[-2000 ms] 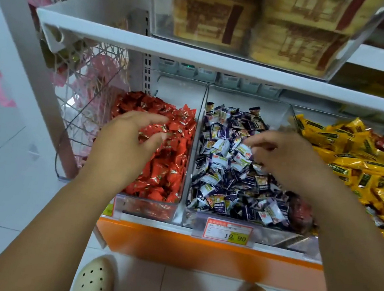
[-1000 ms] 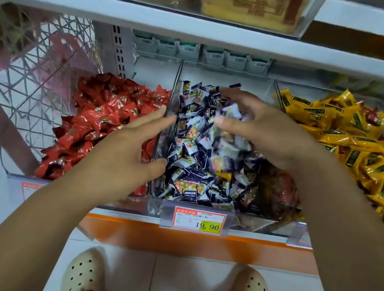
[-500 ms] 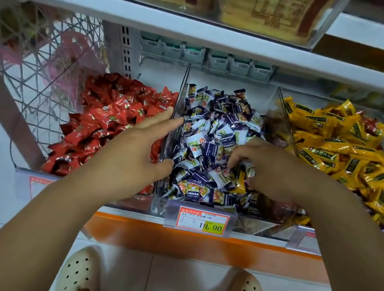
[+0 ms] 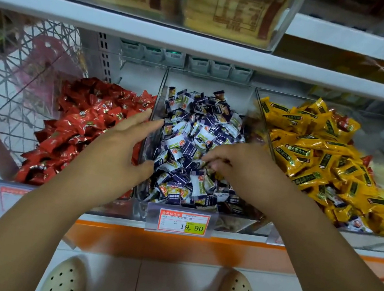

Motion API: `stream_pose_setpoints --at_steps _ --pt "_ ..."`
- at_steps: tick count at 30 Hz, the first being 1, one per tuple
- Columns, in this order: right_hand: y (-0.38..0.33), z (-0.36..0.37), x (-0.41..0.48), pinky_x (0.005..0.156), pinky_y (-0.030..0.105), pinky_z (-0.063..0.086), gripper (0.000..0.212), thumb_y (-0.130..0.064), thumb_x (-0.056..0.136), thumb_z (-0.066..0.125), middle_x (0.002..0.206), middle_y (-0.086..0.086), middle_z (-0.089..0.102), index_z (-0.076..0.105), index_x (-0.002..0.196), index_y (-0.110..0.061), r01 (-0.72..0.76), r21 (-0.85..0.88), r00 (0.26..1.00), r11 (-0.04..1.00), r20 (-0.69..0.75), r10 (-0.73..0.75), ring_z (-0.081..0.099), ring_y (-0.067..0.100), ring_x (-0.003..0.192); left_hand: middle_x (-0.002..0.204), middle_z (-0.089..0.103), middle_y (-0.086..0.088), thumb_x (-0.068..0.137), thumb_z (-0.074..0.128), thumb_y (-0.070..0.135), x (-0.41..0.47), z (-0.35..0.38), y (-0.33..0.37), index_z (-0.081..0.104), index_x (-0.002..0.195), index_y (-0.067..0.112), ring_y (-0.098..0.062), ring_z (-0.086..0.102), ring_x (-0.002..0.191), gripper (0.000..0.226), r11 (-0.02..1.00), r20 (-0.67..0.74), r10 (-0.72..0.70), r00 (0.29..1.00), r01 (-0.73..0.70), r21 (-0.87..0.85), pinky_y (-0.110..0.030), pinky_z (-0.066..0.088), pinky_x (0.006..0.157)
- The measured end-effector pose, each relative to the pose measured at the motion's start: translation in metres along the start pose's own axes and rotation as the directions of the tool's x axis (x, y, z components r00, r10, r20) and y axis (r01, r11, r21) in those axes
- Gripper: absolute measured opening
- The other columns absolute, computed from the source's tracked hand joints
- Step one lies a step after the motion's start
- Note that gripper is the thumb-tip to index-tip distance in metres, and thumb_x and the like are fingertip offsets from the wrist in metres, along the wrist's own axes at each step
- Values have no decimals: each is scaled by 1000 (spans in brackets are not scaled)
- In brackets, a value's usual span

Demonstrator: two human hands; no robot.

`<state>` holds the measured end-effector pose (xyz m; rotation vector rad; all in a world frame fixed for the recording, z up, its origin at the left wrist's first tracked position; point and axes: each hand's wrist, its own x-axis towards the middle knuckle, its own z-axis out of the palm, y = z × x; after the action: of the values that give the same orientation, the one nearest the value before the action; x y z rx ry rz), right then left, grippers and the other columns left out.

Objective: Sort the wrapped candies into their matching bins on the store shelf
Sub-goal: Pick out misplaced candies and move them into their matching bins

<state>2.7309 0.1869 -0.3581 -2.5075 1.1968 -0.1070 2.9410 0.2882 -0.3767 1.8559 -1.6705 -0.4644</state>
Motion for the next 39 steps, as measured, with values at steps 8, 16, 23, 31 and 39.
stream_pose_setpoints --at_steps 8,16,23,31,39 --pt "10 -12 -32 77 10 49 24 -6 93 58 91 -10 66 63 110 -22 64 287 868 956 -489 89 61 1 87 152 36 -4 78 70 31 16 27 17 53 135 24 -24 18 145 60 962 -227 219 949 -170 216 -45 16 117" --pt "30 -14 -44 97 0 14 22 -12 91 63 119 -8 62 70 109 -22 34 72 914 997 -405 -1 39 13 126 126 53 7 89 63 38 21 73 62 48 137 29 -18 49 117 51 954 70 192 979 -203 222 -33 46 89" --pt "33 -8 -48 96 15 25 24 -15 94 58 119 -4 61 67 115 -22 3 165 916 986 -395 64 42 14 122 102 68 2 92 62 21 36 84 69 70 103 22 -17 63 88 14 999 -78 45 996 -43 25 -32 53 77" --pt "41 -12 -65 68 6 40 16 -26 94 60 93 -19 62 68 107 -27 26 552 846 834 -457 276 56 -3 86 82 74 1 90 64 11 33 72 103 70 95 19 -9 69 74 12 706 -86 -50 995 -25 -708 -17 51 67" --pt "117 -43 -67 79 39 51 6 -27 90 65 90 -4 65 68 96 -27 -225 440 379 869 -782 494 60 18 87 139 50 12 94 59 31 37 87 102 56 126 37 -12 45 126 33 995 67 72 995 -68 -67 -35 37 107"
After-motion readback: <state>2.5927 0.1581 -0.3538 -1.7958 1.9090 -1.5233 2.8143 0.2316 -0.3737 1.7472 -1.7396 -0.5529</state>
